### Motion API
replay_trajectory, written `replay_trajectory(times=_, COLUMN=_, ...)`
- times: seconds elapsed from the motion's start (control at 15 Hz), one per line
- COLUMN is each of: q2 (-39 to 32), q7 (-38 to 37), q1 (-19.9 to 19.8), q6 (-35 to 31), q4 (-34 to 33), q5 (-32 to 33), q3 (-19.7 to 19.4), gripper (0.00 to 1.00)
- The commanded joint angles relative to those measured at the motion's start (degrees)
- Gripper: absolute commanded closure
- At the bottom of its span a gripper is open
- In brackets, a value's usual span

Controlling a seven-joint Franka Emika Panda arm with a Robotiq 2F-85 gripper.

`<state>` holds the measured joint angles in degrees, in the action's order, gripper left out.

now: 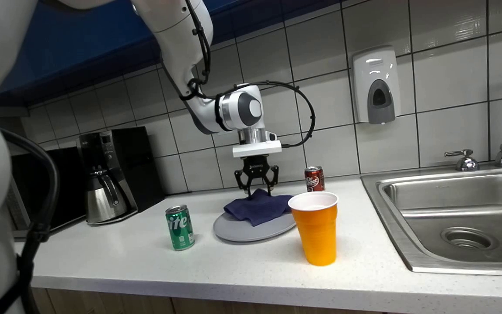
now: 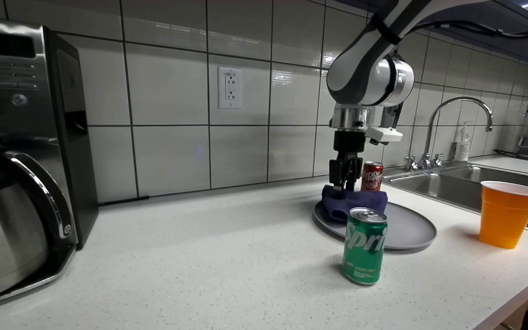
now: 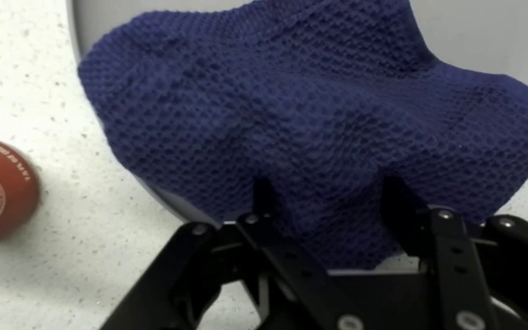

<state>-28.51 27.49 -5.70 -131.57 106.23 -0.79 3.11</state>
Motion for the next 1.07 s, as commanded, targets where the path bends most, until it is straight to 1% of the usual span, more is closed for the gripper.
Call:
replay_trajectory(times=0.0, q2=-0.2, q7=0.6, q1=-1.0, q6=2.1, q4=-1.5, q5=-0.8, q3=0.8, gripper=0.66)
replay_trajectory(times=0.27, q2=0.1, q7=0.3, q1=-1.1, q6=1.9, q4=-1.2, q5=-0.7, q3=0.7, gripper=0.97)
replay_trajectory(times=0.33, q2=0.3, q7=0.1, q1=-1.0, q6=1.8, q4=-1.0, q5=-0.7, q3=0.7, gripper=1.00)
replay_trajectory(times=0.67, q2=2.0, q7=-0.9, q1=-0.2, q6=1.0, q4=0.3, q5=0.0, q3=0.5, gripper=0.98)
replay_trajectory(times=1.0, q2=5.6, q7=-2.4, q1=1.4, q6=-0.5, q4=2.4, q5=0.8, q3=0.4, gripper=0.98)
